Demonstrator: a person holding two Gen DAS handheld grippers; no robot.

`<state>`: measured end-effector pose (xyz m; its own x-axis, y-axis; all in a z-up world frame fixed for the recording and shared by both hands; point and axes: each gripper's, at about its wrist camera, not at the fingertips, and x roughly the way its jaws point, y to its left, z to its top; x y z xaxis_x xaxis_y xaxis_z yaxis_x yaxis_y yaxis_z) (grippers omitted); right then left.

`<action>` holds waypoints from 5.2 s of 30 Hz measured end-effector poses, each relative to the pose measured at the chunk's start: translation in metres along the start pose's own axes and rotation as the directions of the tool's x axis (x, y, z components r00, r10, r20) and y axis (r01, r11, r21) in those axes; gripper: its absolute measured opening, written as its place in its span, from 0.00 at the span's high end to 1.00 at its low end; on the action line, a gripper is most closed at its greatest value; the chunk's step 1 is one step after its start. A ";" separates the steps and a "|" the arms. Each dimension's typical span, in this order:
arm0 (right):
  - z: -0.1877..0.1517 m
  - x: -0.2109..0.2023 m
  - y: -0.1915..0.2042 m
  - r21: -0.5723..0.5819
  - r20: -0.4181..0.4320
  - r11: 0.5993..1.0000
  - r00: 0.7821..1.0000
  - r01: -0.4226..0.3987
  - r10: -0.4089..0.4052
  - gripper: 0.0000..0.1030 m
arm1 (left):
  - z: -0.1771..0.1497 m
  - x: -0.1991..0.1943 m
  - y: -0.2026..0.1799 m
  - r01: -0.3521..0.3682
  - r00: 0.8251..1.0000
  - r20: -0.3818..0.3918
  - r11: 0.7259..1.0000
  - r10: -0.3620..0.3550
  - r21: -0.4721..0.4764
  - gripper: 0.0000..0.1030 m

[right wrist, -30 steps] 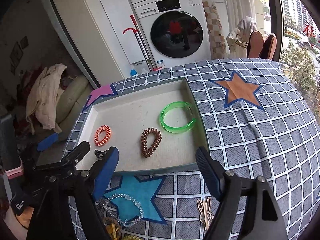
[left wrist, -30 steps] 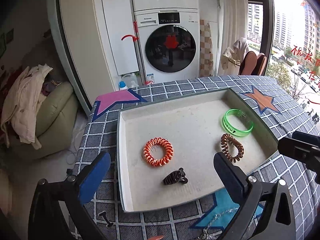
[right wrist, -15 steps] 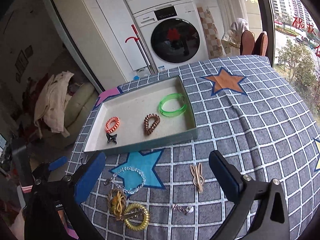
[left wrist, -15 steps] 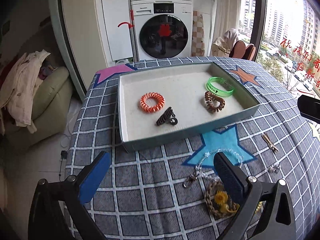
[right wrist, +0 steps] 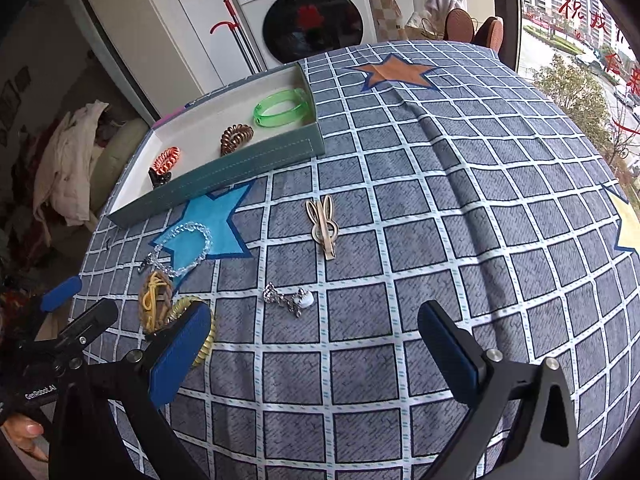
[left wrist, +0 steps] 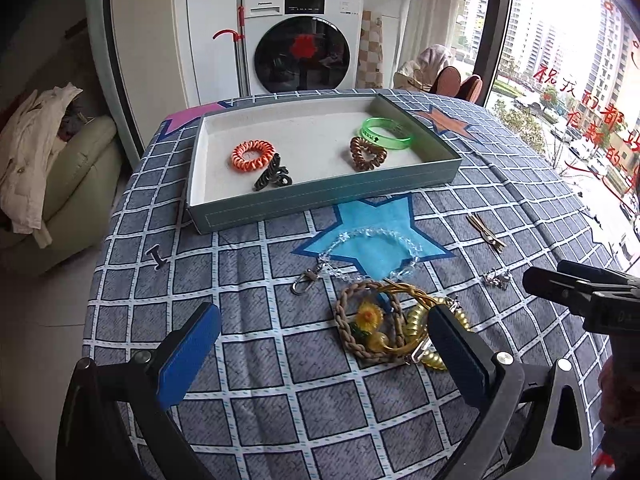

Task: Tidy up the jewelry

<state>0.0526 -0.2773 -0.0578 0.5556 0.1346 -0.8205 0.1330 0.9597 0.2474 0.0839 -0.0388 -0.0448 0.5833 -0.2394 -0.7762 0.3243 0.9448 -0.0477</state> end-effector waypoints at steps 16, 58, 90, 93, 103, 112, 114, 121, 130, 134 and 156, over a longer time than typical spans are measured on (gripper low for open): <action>-0.012 -0.001 -0.005 -0.105 0.023 0.993 0.999 0.049 -0.047 0.00 | 0.003 0.016 -0.027 -0.016 0.999 -0.036 1.000 0.017 0.020 0.00; -0.014 0.025 0.050 -0.338 0.024 0.937 0.996 0.089 -0.086 0.88 | 0.001 0.018 -0.025 0.044 0.998 -0.051 0.998 -0.042 0.044 0.76; -0.010 -0.020 0.036 -0.225 0.072 0.974 0.997 0.005 0.011 0.88 | 0.002 -0.026 -0.015 0.028 0.998 0.061 1.000 -0.028 0.003 0.00; -0.012 -0.023 0.032 -0.214 0.078 0.977 0.997 -0.002 0.019 0.88 | 0.003 -0.018 -0.023 -0.026 0.999 0.044 0.999 0.024 0.037 0.00; -0.018 -0.025 0.016 -0.168 0.081 0.986 0.996 -0.012 0.026 0.88 | -0.002 0.020 -0.048 -0.034 0.997 -0.064 0.992 0.042 0.123 0.21; -0.014 -0.028 0.018 -0.152 0.098 0.988 0.994 -0.023 0.038 0.88 | -0.003 0.009 -0.029 0.046 0.998 -0.053 0.997 -0.042 0.070 0.80; -0.012 -0.030 0.019 -0.148 0.103 0.989 0.994 -0.030 0.046 0.88 | 0.000 0.001 -0.026 0.060 0.998 -0.036 0.996 -0.058 0.062 0.80; 0.004 -0.036 0.025 -0.141 0.118 0.988 0.990 -0.058 0.075 0.88 | 0.015 -0.019 -0.006 0.101 0.995 0.011 0.995 -0.101 0.012 0.80; 0.042 -0.035 0.047 -0.175 0.128 0.981 0.986 -0.083 0.106 0.88 | 0.050 -0.026 0.015 0.097 0.992 0.076 0.995 -0.098 0.013 0.80; 0.066 -0.027 0.057 -0.188 0.124 0.977 0.985 -0.096 0.121 0.88 | 0.073 -0.020 0.023 0.091 0.991 0.098 0.996 -0.092 0.012 0.80; 0.157 0.082 0.065 -0.181 0.016 0.983 0.999 -0.042 0.046 0.88 | 0.171 0.120 0.030 0.048 0.999 -0.022 0.999 -0.047 0.020 0.80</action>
<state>0.2360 -0.2429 -0.0278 0.5741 0.1744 -0.8000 -0.0411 0.9820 0.1846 0.2907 -0.0771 -0.0316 0.5504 -0.2787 -0.7870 0.3668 0.9275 -0.0719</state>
